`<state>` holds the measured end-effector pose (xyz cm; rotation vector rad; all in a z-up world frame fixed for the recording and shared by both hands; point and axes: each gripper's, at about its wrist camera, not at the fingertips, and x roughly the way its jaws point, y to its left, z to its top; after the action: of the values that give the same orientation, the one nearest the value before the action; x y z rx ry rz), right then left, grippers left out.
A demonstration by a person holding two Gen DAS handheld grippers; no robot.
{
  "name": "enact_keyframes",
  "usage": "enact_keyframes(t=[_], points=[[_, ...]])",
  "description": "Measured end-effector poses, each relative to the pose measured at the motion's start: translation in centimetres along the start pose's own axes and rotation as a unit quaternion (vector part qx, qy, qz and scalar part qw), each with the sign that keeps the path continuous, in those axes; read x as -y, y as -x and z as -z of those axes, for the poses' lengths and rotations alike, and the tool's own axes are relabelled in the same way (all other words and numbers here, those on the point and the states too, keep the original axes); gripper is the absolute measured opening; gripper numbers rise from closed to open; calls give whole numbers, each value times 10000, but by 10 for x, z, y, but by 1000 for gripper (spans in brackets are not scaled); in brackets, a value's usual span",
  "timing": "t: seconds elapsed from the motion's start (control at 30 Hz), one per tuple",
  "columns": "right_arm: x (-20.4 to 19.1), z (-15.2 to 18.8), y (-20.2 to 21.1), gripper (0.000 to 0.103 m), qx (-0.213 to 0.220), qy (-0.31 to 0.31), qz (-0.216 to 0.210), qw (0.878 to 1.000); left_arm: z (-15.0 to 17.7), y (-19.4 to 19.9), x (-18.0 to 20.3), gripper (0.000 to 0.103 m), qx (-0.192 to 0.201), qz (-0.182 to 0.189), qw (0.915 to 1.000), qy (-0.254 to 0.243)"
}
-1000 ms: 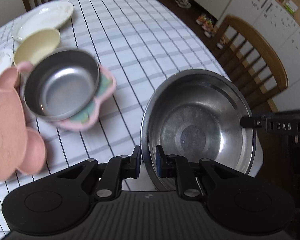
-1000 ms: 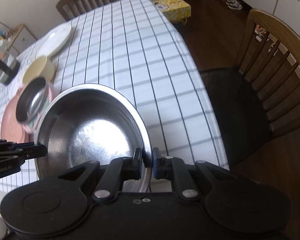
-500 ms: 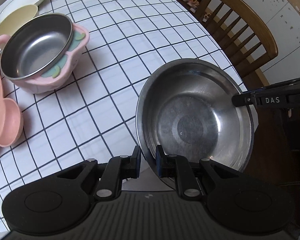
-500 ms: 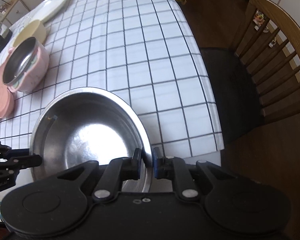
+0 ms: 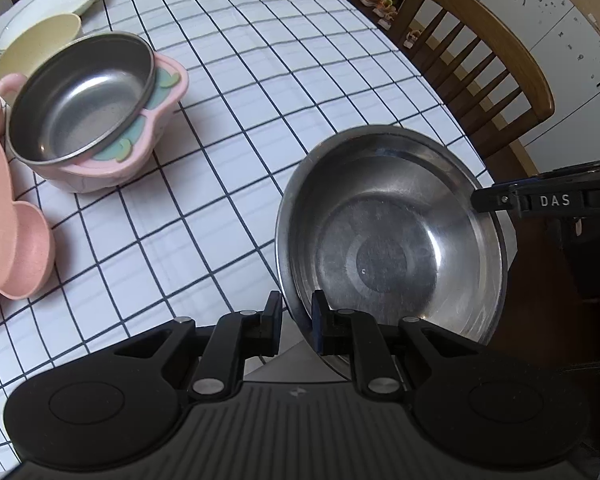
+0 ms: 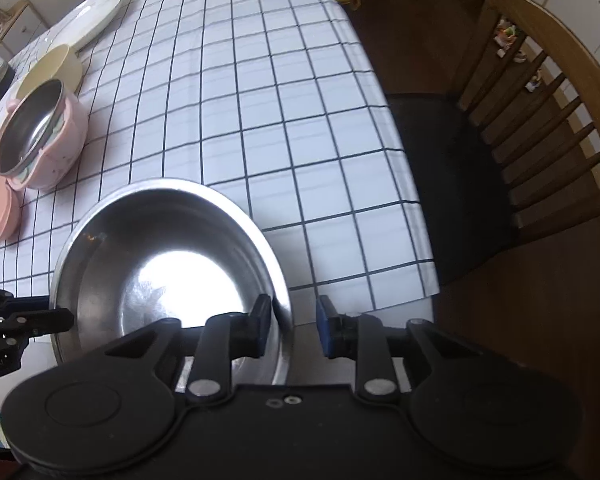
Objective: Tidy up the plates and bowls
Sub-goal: 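Lift the steel bowl with both grippers and carry it toward the chair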
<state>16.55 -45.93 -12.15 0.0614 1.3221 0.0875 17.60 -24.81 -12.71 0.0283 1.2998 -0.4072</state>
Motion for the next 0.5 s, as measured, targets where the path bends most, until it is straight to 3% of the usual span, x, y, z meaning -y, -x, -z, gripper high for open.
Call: enact_keyframes(t=[0.5], points=[[-41, 8, 54, 37, 714, 237, -223, 9969, 4, 53, -8, 14, 862, -119, 9960, -184]])
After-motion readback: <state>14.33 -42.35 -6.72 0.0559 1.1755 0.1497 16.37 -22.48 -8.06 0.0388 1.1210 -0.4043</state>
